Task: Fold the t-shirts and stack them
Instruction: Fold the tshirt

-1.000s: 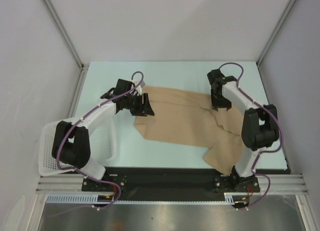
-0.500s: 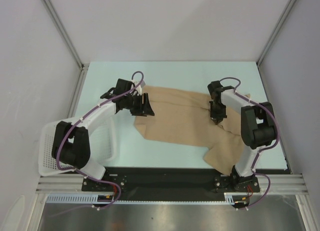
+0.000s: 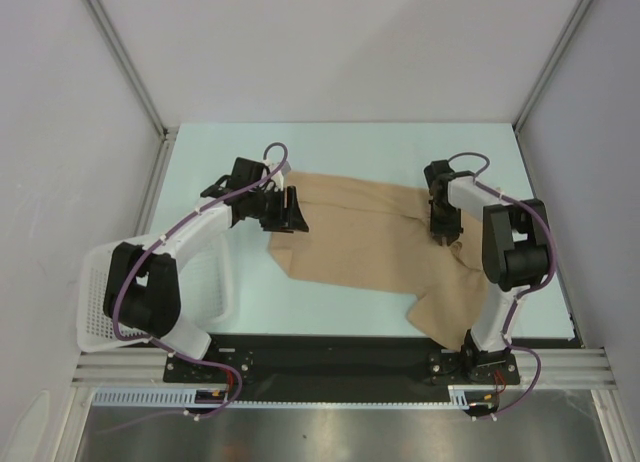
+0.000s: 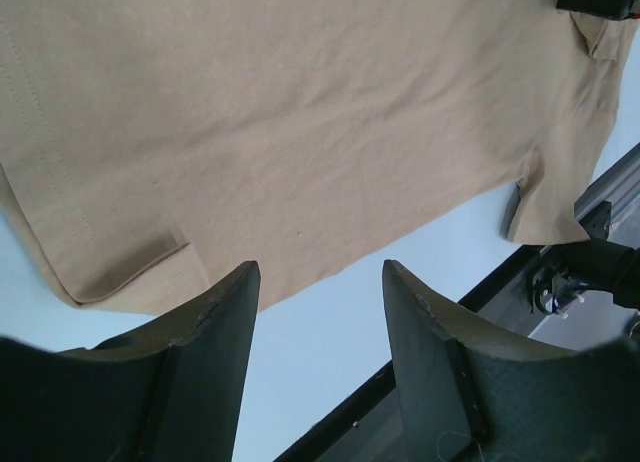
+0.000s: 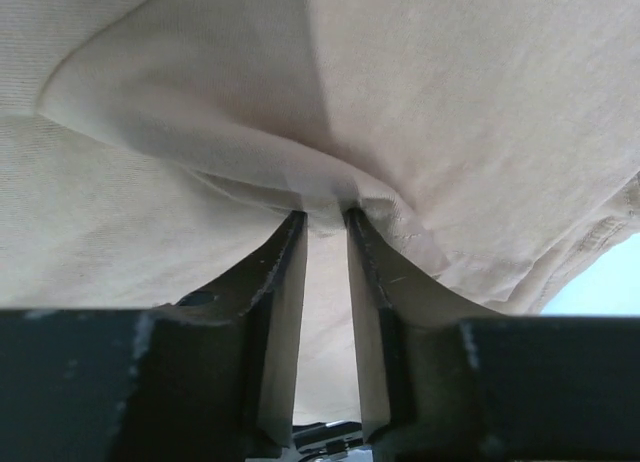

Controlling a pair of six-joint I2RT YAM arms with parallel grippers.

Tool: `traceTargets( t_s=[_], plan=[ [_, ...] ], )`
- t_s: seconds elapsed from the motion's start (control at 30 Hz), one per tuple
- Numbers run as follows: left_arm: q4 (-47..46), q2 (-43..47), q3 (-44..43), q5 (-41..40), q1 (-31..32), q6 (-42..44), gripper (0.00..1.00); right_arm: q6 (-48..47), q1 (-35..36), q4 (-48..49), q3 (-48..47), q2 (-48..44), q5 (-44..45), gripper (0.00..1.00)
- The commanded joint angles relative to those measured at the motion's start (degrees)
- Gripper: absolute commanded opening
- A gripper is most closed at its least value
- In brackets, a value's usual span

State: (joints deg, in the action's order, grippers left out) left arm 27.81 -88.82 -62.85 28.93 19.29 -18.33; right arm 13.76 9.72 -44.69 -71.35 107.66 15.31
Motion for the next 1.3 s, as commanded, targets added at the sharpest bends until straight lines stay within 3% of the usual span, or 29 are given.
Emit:
traceTargets(
  t_s=[0.0,0.13,0.23,0.33,0.37,0.43,0.63,0.93,1.0,1.13,1.17,1.27],
  plan=[
    [0.14,2.16,-0.87,0.96,-0.57,1.54,0.58,-1.01,0.30,1.35,-2.13,1.33,1.48,0.30],
    [-0.04,2.24,-0.61,0.96,-0.57,1.28,0.58,-1.10,0.39,1.36,-2.39,1.33,1.74,0.35],
    [-0.13,2.24,-0.43,0.96,-0.57,1.19,0.58,-1.28,0.30,0.57,-3.09,1.77,1.48,0.32],
    [-0.30,2.16,-0.43,0.87,-0.66,1.10,0.58,-1.54,0.13,0.74,-3.09,1.77,1.21,0.19],
    [-0.30,2.07,-0.43,0.78,-0.66,1.10,0.58,-1.54,0.13,0.65,-3.27,1.68,1.04,0.07],
    [-0.22,2.07,-0.43,0.96,-0.74,1.10,0.59,-1.45,0.22,-0.05,-4.05,1.33,1.30,0.00],
    [-0.48,2.07,-0.17,0.78,-0.74,1.01,0.58,0.57,0.83,-7.07,-7.57,-1.04,-1.59,0.00],
    [-1.88,0.84,0.71,1.48,-0.83,0.31,0.58,1.53,0.39,-11.30,-6.88,-1.75,-21.89,0.04],
    [-2.50,0.40,0.80,1.66,-0.83,0.31,0.58,2.76,-0.13,-10.25,-5.82,-1.75,-27.24,0.06],
    [-2.67,-1.09,-0.87,-0.09,-0.83,0.49,0.59,9.60,-3.73,-5.43,-1.26,-4.20,-36.92,0.37],
    [-3.02,-1.44,-1.39,-0.36,-0.83,0.31,0.59,14.84,-5.04,-3.06,-0.46,-7.52,-37.80,0.49],
    [-5.74,-3.03,-3.15,-0.80,-0.83,-1.09,0.59,24.17,-10.75,8.88,3.22,-14.55,-32.05,0.65]
  ],
)
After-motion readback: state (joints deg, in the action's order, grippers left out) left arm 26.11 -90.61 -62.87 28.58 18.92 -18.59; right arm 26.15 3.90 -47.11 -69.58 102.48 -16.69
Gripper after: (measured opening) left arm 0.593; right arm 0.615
